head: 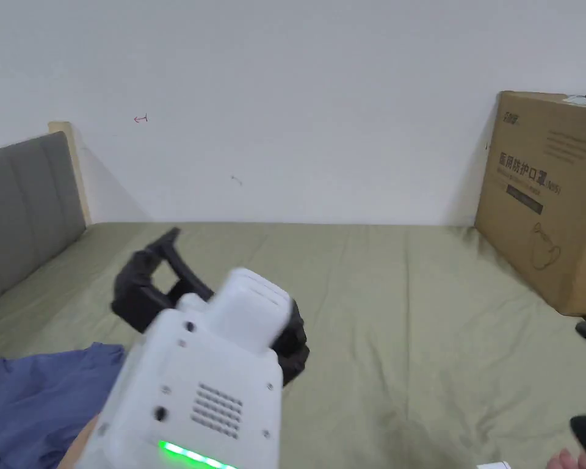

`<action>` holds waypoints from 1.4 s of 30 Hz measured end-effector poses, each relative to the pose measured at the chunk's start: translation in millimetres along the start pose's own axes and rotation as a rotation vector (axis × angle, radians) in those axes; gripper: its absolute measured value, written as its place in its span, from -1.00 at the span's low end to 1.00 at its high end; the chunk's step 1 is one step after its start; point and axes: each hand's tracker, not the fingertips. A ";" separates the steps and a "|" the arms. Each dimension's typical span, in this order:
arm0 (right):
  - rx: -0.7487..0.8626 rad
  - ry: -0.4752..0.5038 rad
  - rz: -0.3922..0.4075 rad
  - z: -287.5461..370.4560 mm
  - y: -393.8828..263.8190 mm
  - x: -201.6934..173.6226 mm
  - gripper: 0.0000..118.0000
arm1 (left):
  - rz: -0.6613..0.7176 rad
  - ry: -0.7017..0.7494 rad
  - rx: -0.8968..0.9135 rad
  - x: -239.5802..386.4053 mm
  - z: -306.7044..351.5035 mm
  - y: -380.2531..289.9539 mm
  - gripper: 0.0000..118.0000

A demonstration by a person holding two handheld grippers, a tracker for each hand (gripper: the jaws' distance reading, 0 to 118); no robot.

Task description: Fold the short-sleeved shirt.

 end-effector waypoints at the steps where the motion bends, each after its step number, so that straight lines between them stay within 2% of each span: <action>1: 0.007 -0.047 0.159 2.9 -4.2 -22.8 1.00 | 0.162 -0.017 -0.010 -12.8 0.0 -2.0 1.00; 3: 0.036 -0.019 0.429 9.9 -14.9 -55.9 1.00 | 0.425 -0.048 -0.032 -33.5 -0.1 -11.2 1.00; 4: 0.038 0.015 0.539 12.6 -24.8 -68.7 1.00 | 0.508 -0.036 -0.056 -40.3 -0.2 -16.5 1.00; 7: -0.001 0.061 0.849 12.2 -50.7 -79.4 1.00 | 0.545 0.008 -0.080 -42.6 4.3 -31.9 1.00; 10: 0.028 -0.032 1.113 11.2 -78.0 -68.5 1.00 | 0.529 0.006 -0.100 -34.8 9.5 -44.2 1.00; 11: 0.065 -0.059 1.159 16.1 -89.9 -63.4 1.00 | 0.524 -0.002 -0.102 -33.0 11.6 -48.4 1.00; 13: 0.077 -0.065 1.193 18.0 -99.7 -52.4 1.00 | 0.494 -0.019 -0.086 -26.8 17.0 -55.7 1.00; 14: 0.058 -0.063 1.167 17.4 -100.5 -48.8 1.00 | 0.484 -0.021 -0.088 -23.3 19.6 -56.5 1.00; 16: 0.021 -0.066 1.169 18.3 -102.8 -43.0 1.00 | 0.469 -0.029 -0.099 -19.4 22.4 -57.8 1.00; 18: 0.030 -0.085 1.209 18.6 -105.7 -40.7 1.00 | 0.467 -0.039 -0.114 -17.1 22.4 -58.1 1.00; 27: 0.040 -0.052 1.258 24.3 -111.3 -47.7 1.00 | 0.536 -0.021 -0.166 -17.5 20.6 -57.8 1.00; 31: 0.047 -0.043 1.296 26.3 -115.7 -48.0 1.00 | 0.516 -0.004 -0.145 -16.8 23.0 -56.9 1.00; 42: 0.037 -0.057 1.254 24.7 -112.6 -50.2 1.00 | 0.517 -0.026 -0.141 -17.6 22.8 -58.4 1.00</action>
